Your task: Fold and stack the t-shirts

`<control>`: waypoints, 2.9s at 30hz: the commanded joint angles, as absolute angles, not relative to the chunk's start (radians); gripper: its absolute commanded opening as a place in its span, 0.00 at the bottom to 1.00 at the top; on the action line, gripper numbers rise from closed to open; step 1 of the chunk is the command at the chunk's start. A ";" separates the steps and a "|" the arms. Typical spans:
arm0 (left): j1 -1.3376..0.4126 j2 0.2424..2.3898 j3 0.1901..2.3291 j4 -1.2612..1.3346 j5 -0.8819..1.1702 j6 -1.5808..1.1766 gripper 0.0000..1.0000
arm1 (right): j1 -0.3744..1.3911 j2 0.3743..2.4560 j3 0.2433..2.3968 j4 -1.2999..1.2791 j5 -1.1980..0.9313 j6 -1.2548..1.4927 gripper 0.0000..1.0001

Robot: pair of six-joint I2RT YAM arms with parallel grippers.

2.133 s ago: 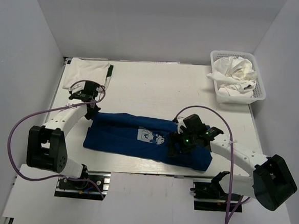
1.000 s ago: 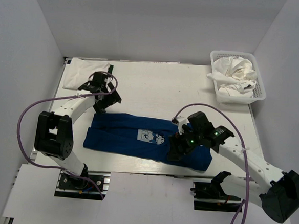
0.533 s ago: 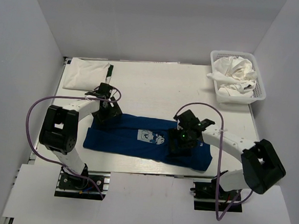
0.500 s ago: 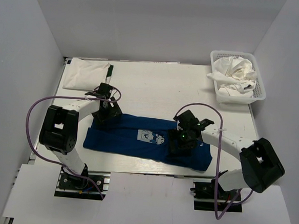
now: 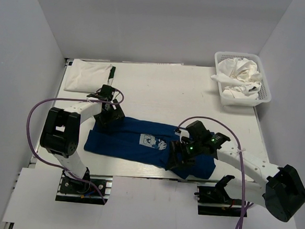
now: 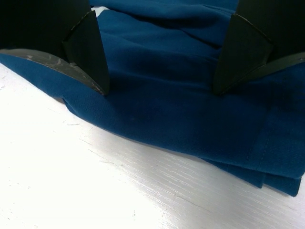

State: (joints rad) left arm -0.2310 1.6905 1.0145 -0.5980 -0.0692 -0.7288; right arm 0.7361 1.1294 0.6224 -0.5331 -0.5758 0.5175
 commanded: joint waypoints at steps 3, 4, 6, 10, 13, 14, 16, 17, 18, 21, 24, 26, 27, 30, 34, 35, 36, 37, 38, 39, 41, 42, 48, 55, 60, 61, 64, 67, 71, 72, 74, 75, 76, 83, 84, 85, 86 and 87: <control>-0.222 1.726 1.006 -0.598 -0.077 -0.719 1.00 | 0.735 1.149 0.742 -0.655 -0.299 0.532 0.90; -0.222 1.726 1.006 -0.598 -0.077 -0.719 1.00 | 0.729 1.160 0.761 -0.681 -0.246 0.587 0.90; -0.222 1.715 1.015 -0.610 -0.104 -0.729 1.00 | 0.724 1.177 0.775 -0.712 -0.146 0.639 0.90; -0.213 1.684 1.015 -0.646 -0.149 -0.739 1.00 | 0.675 1.261 0.778 -0.767 0.115 0.752 0.90; -0.213 1.675 1.006 -0.655 -0.172 -0.762 1.00 | 0.631 1.348 0.761 -0.723 0.123 0.739 0.90; -0.213 1.675 0.997 -0.664 -0.196 -0.773 1.00 | 0.617 1.383 0.765 -0.680 0.120 0.726 0.90; -0.213 1.675 0.997 -0.689 -0.228 -0.788 1.00 | 0.592 1.440 0.802 -0.652 0.135 0.675 0.90; -0.213 1.684 0.997 -0.698 -0.239 -0.802 1.00 | 0.577 1.504 0.816 -0.637 0.146 0.635 0.90; -0.213 1.684 0.997 -0.716 -0.248 -0.802 1.00 | 0.568 1.529 0.830 -0.635 0.158 0.626 0.90; -0.213 1.694 0.986 -0.748 -0.258 -0.841 1.00 | 0.523 1.658 0.917 -0.640 0.189 0.568 0.90; -0.225 1.713 0.986 -0.781 -0.258 -0.879 1.00 | 0.489 1.783 1.006 -0.609 0.231 0.494 0.90; -0.236 1.713 0.977 -0.792 -0.198 -0.879 1.00 | 0.447 1.870 1.118 -0.585 0.183 0.471 0.90; -0.236 1.713 0.977 -0.782 -0.171 -0.879 1.00 | 0.436 1.928 1.150 -0.578 0.167 0.444 0.90; -0.236 1.713 0.992 -0.808 -0.134 -0.888 1.00 | 0.408 2.134 1.447 -0.567 0.084 0.359 0.90; -0.245 1.736 1.044 -0.895 -0.143 -0.897 1.00 | 0.393 2.328 1.757 -0.667 0.118 0.287 0.90; -0.245 1.749 1.060 -0.922 -0.143 -0.908 0.98 | 0.388 2.356 1.805 -0.699 0.127 0.275 0.90; -0.255 1.749 1.071 -0.949 -0.143 -0.922 0.98 | 0.387 2.402 1.912 -0.707 0.132 0.259 0.90; -0.255 1.749 1.083 -0.977 -0.143 -0.934 0.98 | 0.379 2.443 1.942 -0.718 0.127 0.238 0.90; -0.264 1.749 1.083 -1.011 -0.132 -0.934 0.98 | 0.376 2.469 1.971 -0.721 0.133 0.227 0.90; -0.264 1.749 1.083 -1.020 -0.082 -0.943 0.98 | 0.376 2.479 2.023 -0.718 0.130 0.222 0.90; -0.285 1.749 1.068 -1.029 -0.023 -0.943 0.98 | 0.359 2.516 2.055 -0.697 0.095 0.210 0.90; -0.294 1.738 1.059 -1.063 0.024 -0.943 0.98 | 0.353 2.525 2.106 -0.690 0.080 0.210 0.90; -0.370 1.539 0.901 -1.176 0.084 -0.943 0.98 | 0.322 2.577 2.169 -0.600 -0.054 0.199 0.90; -0.403 1.307 1.080 -1.137 -0.096 -0.812 1.00 | 0.336 2.462 2.152 -0.575 -0.169 0.091 0.90; -0.458 1.327 1.186 -0.961 -0.020 -0.664 1.00 | 0.330 2.314 2.076 -0.574 -0.094 0.145 0.90; -0.475 1.338 1.175 -0.912 0.030 -0.641 1.00 | 0.328 2.281 2.066 -0.578 -0.084 0.170 0.90; -0.554 1.410 1.175 -0.792 0.155 -0.582 1.00 | 0.327 2.209 1.978 -0.615 -0.051 0.258 0.90; -0.621 1.472 1.175 -0.847 0.077 -0.546 1.00 | 0.328 2.143 1.863 -0.620 -0.081 0.291 0.90; -0.673 1.503 1.082 -0.897 0.048 -0.546 1.00 | 0.337 2.106 1.726 -0.623 -0.144 0.324 0.90; -0.683 1.503 1.066 -0.897 0.048 -0.546 1.00 | 0.337 2.099 1.709 -0.624 -0.149 0.327 0.90; -0.713 1.526 1.028 -0.879 0.073 -0.546 1.00 | 0.344 2.091 1.646 -0.615 -0.147 0.336 0.90; -0.722 1.535 1.016 -0.853 0.084 -0.546 1.00 | 0.345 2.095 1.634 -0.606 -0.144 0.336 0.90; -0.742 1.551 1.015 -0.853 0.084 -0.546 1.00 | 0.344 2.100 1.623 -0.598 -0.141 0.336 0.90; -0.790 1.730 1.052 -0.877 0.037 -0.517 1.00 | 0.338 2.285 1.767 -0.687 -0.118 0.331 0.90; -0.799 1.744 1.052 -0.859 0.079 -0.517 1.00 | 0.333 2.331 1.855 -0.699 -0.114 0.328 0.90; -0.799 1.756 1.052 -0.848 0.101 -0.517 1.00 | 0.331 2.354 1.890 -0.724 -0.107 0.331 0.90; -0.808 1.791 1.063 -0.848 0.126 -0.517 1.00 | 0.330 2.406 1.925 -0.741 -0.100 0.315 0.90; -0.818 1.811 1.103 -0.848 0.167 -0.517 1.00 | 0.330 2.465 2.045 -0.749 -0.100 0.311 0.90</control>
State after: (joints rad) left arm -0.7933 1.7546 1.0634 -0.9134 0.0612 -0.5278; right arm 0.3397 2.3093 1.9236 -0.7349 -0.1287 0.3336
